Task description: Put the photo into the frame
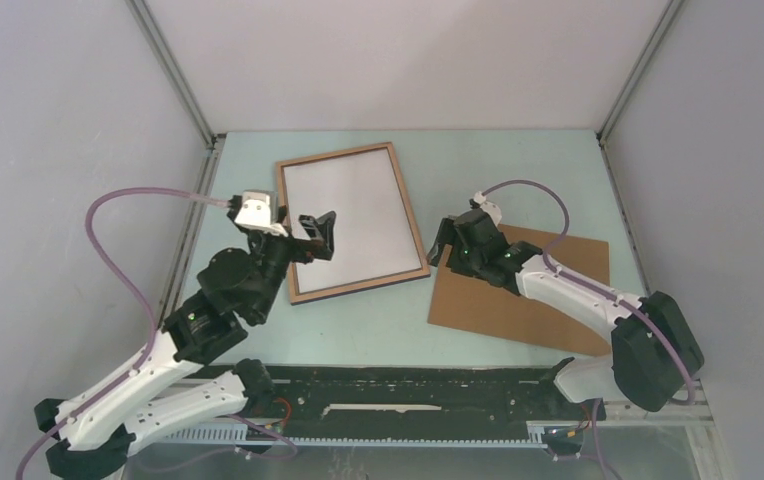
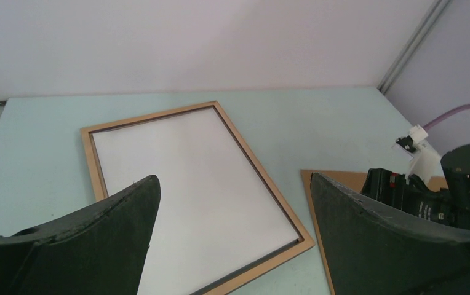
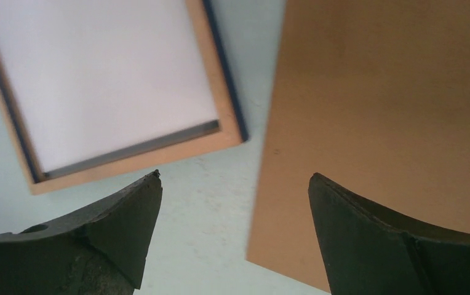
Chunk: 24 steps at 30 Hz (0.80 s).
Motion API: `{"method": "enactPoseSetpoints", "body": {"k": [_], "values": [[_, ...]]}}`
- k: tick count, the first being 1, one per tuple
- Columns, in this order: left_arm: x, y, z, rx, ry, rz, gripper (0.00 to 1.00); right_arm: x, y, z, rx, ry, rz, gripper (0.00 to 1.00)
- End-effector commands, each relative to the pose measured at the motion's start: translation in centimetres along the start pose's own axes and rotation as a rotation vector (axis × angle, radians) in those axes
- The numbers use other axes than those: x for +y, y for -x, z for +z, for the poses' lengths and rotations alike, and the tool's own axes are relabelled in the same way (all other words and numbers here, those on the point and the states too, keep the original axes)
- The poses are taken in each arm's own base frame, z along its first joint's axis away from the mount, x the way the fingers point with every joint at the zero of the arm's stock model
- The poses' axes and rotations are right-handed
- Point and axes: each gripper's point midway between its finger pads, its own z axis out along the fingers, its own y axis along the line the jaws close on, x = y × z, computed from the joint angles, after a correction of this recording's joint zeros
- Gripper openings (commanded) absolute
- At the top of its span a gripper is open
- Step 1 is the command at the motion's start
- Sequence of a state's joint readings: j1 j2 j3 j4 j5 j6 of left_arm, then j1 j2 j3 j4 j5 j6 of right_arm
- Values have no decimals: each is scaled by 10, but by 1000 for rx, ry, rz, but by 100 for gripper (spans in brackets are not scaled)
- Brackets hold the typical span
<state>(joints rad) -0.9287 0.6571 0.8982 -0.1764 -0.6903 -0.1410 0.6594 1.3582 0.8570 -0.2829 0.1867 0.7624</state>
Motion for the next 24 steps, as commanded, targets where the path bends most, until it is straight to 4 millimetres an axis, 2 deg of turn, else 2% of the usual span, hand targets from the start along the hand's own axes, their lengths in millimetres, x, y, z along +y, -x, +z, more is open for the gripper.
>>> {"method": "enactPoseSetpoints", "body": {"k": [1, 4, 7, 9, 14, 16, 19, 24], "values": [[-22, -23, 13, 83, -78, 77, 100, -29, -4, -9, 61, -30, -99, 97], [-37, -47, 20, 190, -107, 84, 100, -54, -1, -12, 69, -94, -99, 99], [-64, -84, 18, 339, -204, 20, 100, -83, 5, -18, 59, -116, -16, 99], [-82, -114, 13, 445, -261, -51, 100, -110, 7, -22, 47, -154, 94, 99], [-114, -186, 3, 687, -303, -215, 100, -192, 24, -41, -23, -374, 420, 98], [-130, -206, 6, 748, -319, -290, 100, -224, 33, -54, -84, -473, 516, 99], [-155, -233, 7, 844, -346, -395, 100, -260, 41, -72, -160, -580, 632, 99], [-170, -287, 9, 994, -174, -542, 100, -301, 42, -96, -294, -596, 867, 97]]}}
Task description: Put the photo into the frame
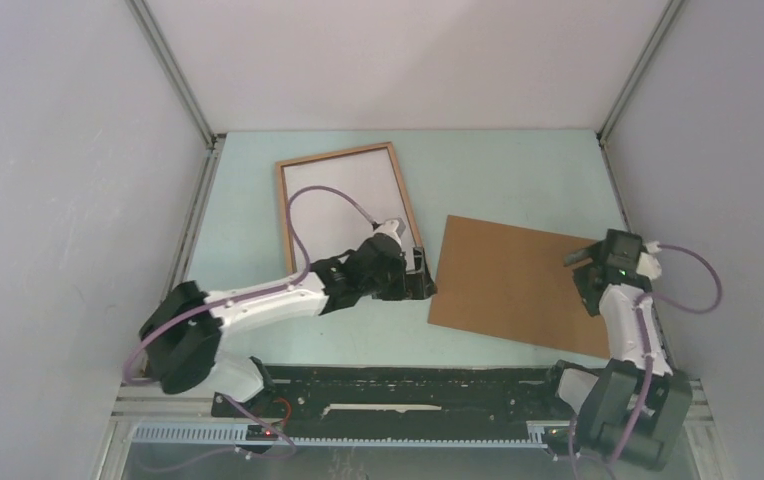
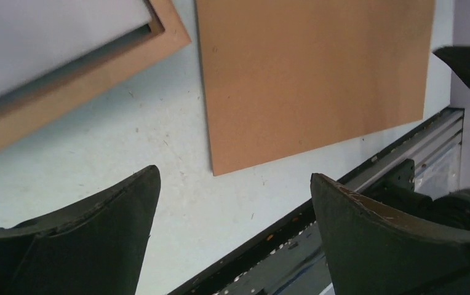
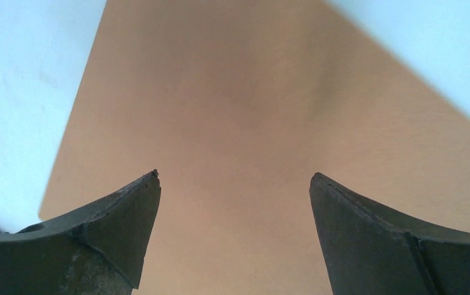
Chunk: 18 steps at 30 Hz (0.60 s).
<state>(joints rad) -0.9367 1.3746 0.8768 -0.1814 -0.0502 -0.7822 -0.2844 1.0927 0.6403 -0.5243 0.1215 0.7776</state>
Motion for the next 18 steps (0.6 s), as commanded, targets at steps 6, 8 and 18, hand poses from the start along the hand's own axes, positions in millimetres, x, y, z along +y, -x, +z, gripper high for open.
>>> {"method": "enactPoseSetpoints", "body": {"k": [6, 8, 18], "values": [[-13, -45, 54, 101, 41, -349, 100, -60, 54, -2, -179, -82, 218, 97], [-17, -47, 61, 101, 25, -361, 100, -75, 63, 0, -209, -136, 220, 97], [-29, -57, 84, 145, -26, -398, 100, -101, 58, 28, -126, -222, 226, 96]]}}
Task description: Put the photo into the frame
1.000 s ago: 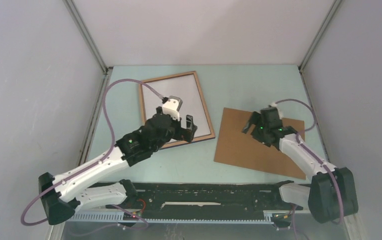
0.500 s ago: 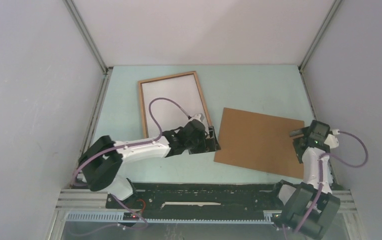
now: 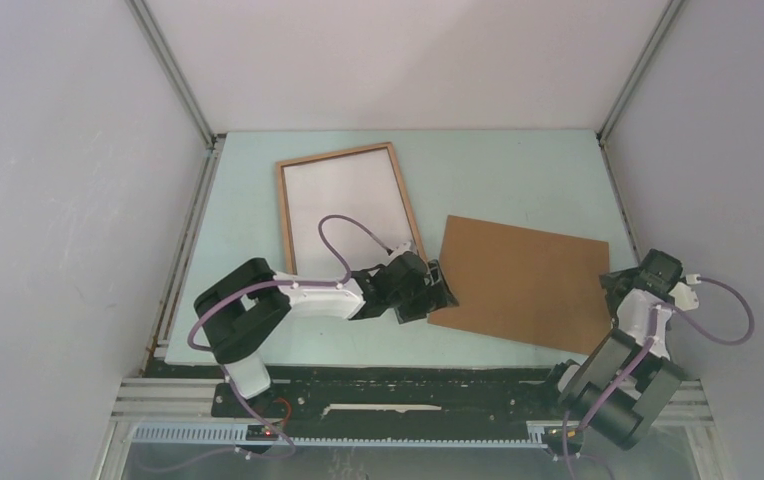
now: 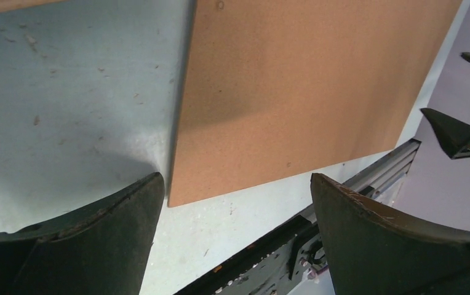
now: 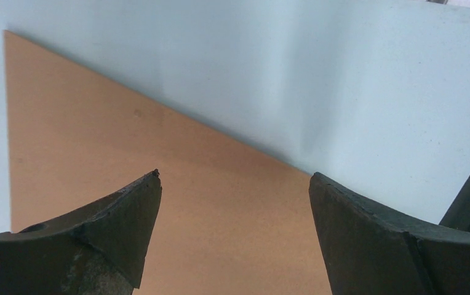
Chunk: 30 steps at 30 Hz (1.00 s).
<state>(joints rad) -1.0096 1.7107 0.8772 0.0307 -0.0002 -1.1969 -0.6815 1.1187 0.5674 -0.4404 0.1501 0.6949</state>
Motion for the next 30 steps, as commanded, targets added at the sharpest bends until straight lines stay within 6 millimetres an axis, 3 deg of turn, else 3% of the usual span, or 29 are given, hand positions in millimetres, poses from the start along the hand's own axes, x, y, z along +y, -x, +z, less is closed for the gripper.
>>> {"method": "enactPoseSetpoints", "body": {"k": [1, 7, 12, 17, 22, 25, 30], "values": [[-26, 4, 6, 6, -75, -30, 100, -3, 1, 13, 11, -15, -17, 96], [-27, 6, 13, 49, -78, -24, 100, -11, -14, 28, 91, -61, -20, 93], [-57, 16, 8, 88, -174, 34, 100, -6, -29, 32, 182, -12, -4, 93], [-95, 32, -11, 75, -241, 94, 97, -3, -37, 26, 214, 41, -2, 92], [-135, 55, -49, 9, -301, 168, 96, 4, -49, 20, 245, 99, -8, 90], [-141, 68, -69, -36, -302, 195, 96, 7, -60, 18, 253, 107, -48, 90], [-128, 81, -85, -47, -322, 140, 96, 18, -80, 10, 271, 140, -127, 89]]}}
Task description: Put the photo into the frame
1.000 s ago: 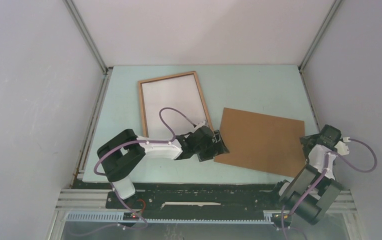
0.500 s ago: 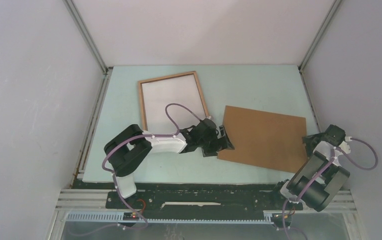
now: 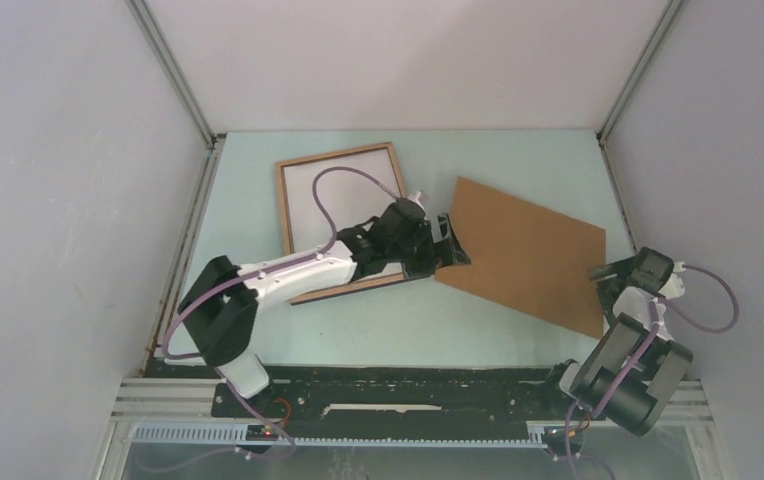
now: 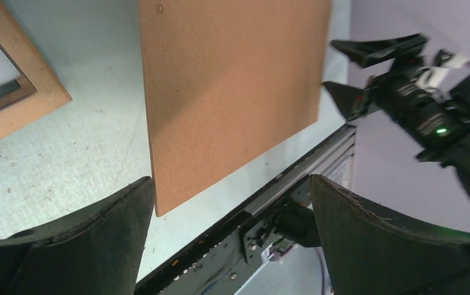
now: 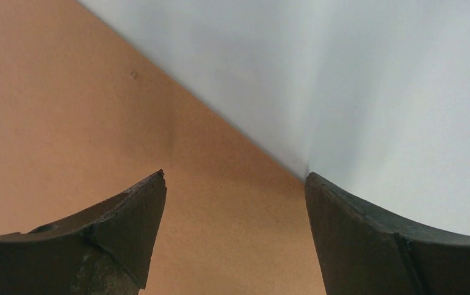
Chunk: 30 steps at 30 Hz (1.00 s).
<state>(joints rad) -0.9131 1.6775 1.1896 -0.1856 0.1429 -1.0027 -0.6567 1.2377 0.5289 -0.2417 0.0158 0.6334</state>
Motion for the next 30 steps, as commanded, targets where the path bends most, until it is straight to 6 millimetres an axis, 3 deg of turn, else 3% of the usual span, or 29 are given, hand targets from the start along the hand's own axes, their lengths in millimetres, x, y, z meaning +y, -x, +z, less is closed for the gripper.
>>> {"method": "enactPoseSetpoints", "body": {"k": [1, 10, 15, 21, 30], "values": [[-43, 29, -39, -63, -181, -9, 96, 1, -68, -11, 219, 23, -42, 89], [-49, 54, -85, -146, -343, -135, 93, 46, -118, -25, 314, 162, -176, 89], [-53, 54, -90, -123, -386, -186, 89, 55, -140, -23, 385, 193, -206, 89], [-71, 55, -93, -107, -498, -265, 69, 59, -144, -24, 399, 212, -218, 89], [-86, 45, -92, -112, -446, -214, 49, 62, -148, -23, 423, 239, -229, 89]]}}
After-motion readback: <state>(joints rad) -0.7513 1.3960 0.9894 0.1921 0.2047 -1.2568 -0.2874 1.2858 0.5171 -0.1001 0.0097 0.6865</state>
